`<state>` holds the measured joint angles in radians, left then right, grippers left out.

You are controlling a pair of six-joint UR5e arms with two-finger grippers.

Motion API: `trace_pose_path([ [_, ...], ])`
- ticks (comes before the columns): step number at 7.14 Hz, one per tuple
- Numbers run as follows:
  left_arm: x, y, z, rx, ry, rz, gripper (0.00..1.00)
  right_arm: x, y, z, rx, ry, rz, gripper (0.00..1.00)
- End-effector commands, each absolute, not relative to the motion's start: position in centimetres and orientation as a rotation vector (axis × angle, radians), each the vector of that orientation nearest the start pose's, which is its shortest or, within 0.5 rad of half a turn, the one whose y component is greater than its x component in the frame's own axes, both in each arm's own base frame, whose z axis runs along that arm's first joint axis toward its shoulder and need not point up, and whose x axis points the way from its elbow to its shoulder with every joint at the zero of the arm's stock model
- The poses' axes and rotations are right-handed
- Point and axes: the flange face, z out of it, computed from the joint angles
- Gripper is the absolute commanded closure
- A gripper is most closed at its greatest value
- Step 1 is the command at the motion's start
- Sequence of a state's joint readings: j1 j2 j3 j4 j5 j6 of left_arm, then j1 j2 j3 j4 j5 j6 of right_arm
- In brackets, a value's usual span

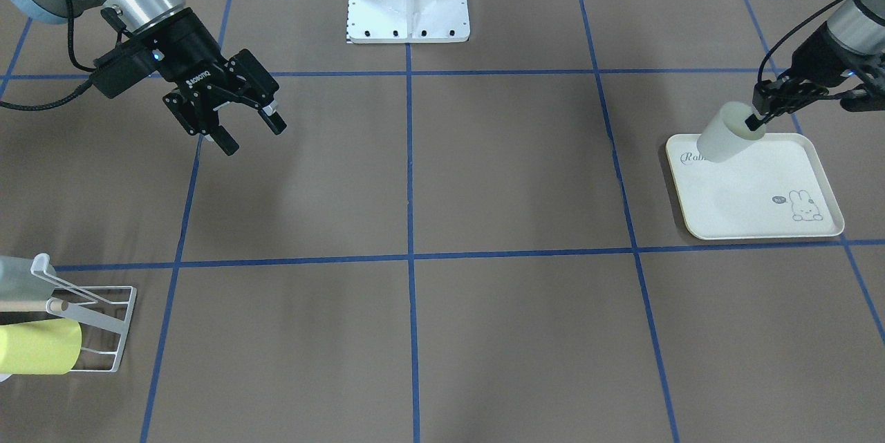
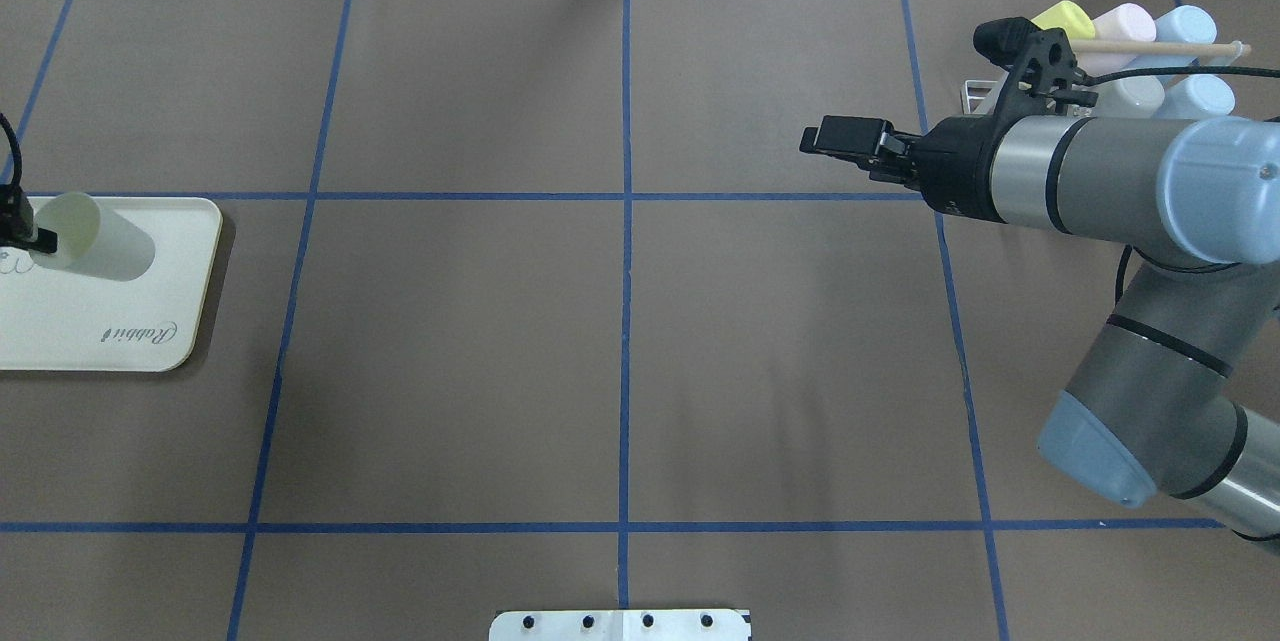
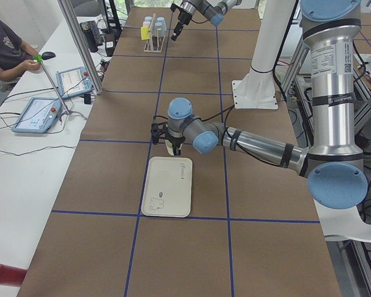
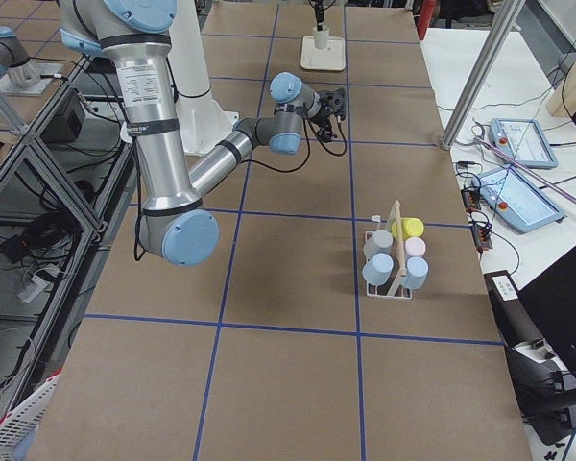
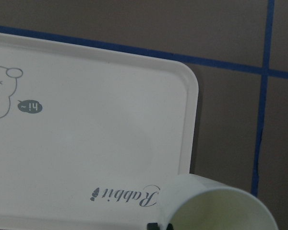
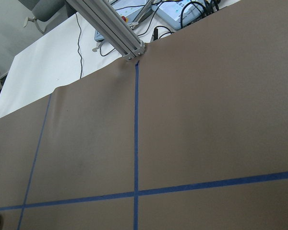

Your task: Transfer IKEA cup to right arm and place on rack

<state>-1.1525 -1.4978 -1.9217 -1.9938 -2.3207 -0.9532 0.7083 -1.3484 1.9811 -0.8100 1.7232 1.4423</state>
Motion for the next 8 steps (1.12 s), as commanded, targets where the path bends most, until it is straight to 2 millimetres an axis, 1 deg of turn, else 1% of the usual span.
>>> trace_pose_path([
  [1,13.2,-50.4,39.9,0.057,1.027,-0.346,1.0,-32.0,-42.6,25.8,0.409,-1.439,0.435,0.0],
  [2,14.0,-52.0,36.1,0.036,1.08,-0.446,1.0,-31.9,-42.3,25.5,0.385,-1.488,0.463,0.0],
  [3,14.9,-53.1,32.6,0.009,1.136,-0.528,1.0,-31.7,-42.1,25.2,0.35,-1.533,0.5,0.0],
  [4,15.6,-53.1,30.7,-0.003,1.2,-0.578,1.0,-31.8,-41.9,25.2,0.304,-1.601,0.545,0.0],
  [5,17.2,-52.5,29.8,-0.039,1.295,-0.622,1.0,-32.1,-41.6,25.6,0.268,-1.687,0.566,0.0],
  [6,18.3,-52.6,29.6,-0.062,1.408,-0.691,1.0,-32.5,-41.5,26.3,0.254,-1.743,0.566,0.0],
  [7,20.3,-51.7,29.1,-0.077,1.512,-0.755,1.0,-32.6,-41.3,26.4,0.229,-1.771,0.581,0.0],
  [8,22.5,-50.5,28.3,-0.095,1.604,-0.812,1.0,-32.6,-41.0,26.2,0.217,-1.793,0.58,0.0],
])
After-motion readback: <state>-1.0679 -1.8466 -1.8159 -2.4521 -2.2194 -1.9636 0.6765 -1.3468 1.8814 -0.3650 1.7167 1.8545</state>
